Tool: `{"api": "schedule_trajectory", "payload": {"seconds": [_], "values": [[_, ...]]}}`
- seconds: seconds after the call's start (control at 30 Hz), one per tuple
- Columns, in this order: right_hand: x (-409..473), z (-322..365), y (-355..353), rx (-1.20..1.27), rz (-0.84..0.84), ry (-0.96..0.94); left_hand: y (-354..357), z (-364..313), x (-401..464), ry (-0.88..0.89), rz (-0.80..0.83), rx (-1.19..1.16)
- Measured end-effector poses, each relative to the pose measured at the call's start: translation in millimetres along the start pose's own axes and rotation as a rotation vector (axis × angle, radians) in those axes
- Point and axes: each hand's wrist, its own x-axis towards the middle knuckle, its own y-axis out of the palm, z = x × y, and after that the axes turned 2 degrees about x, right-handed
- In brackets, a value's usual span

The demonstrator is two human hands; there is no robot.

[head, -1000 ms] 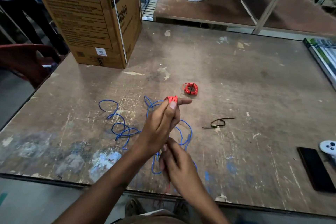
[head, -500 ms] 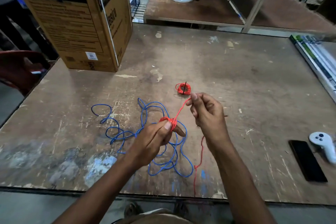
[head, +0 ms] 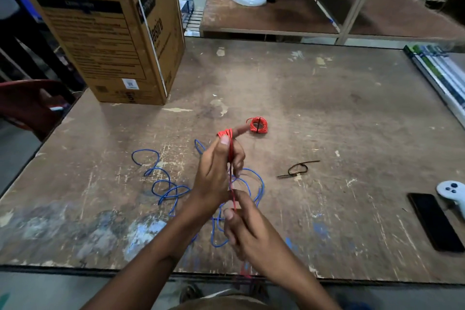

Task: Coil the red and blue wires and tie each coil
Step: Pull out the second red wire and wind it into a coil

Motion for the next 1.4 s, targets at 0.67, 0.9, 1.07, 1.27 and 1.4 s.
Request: {"api": "schedule_trajectory", "payload": {"seconds": [0.67,0.9,1.07,1.27,1.4], "values": [[47.9,-19.6,-20.1,0.068,-0.277,-0.049,-12.5,-1.3,-12.7,-0.157,0.284,-0.187],[24.4,-8.1,-19.0,0.009,-0.171,0.068,9.1,1.5,-10.3,-0.211,0.058,-0.465],[22.7,3.8,-11.9,0.141,-0.135,0.174,7.1,14.1,3.1,0.018,-0.028,0.020],[25.8,12.4,-5.1,0.354,-0.230,0.375,-3.5,43.8,-0.7,0.138,0.077,0.516],[20.8,24.4,-5.6,0.938,-0.228,0.491,-10.4,41.2,-2.9,0.234,0.133,0.704]]}}
